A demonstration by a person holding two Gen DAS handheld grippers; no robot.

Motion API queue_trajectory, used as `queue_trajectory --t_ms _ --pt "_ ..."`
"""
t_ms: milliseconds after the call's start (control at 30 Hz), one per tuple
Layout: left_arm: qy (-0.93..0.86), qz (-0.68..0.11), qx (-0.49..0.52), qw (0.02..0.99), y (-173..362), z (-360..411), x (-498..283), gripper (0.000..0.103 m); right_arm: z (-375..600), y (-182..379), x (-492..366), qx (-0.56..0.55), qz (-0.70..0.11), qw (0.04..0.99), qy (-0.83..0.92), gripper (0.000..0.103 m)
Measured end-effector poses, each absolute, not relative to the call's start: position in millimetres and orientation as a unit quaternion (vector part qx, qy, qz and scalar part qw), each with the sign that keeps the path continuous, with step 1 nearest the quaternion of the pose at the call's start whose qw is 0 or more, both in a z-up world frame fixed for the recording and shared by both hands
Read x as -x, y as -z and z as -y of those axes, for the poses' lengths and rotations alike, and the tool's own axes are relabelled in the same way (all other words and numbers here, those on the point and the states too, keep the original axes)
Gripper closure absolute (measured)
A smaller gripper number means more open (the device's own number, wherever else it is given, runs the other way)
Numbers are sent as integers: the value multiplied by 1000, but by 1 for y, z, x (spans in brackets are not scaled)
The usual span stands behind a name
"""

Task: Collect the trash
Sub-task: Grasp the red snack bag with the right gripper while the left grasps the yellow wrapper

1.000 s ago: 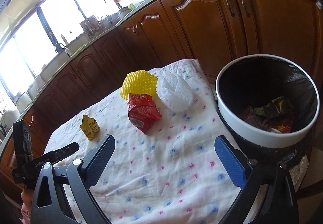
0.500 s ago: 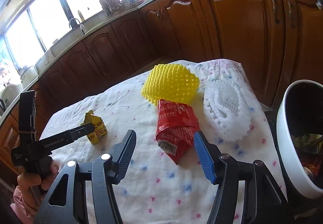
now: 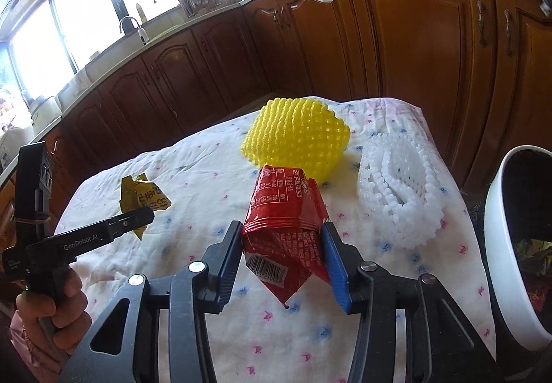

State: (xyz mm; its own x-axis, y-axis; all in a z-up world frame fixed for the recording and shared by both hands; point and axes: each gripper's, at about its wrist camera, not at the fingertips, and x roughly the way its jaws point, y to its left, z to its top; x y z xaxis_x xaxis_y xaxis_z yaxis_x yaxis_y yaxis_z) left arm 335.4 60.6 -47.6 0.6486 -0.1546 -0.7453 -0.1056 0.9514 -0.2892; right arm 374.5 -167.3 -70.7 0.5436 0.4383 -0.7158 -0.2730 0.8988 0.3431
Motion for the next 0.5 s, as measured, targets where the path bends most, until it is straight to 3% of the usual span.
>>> queue_trajectory --t_ms 500 --pt "122 -413 133 893 23 -4 -274 91 212 46 -301 -164 -412 874 -197 57"
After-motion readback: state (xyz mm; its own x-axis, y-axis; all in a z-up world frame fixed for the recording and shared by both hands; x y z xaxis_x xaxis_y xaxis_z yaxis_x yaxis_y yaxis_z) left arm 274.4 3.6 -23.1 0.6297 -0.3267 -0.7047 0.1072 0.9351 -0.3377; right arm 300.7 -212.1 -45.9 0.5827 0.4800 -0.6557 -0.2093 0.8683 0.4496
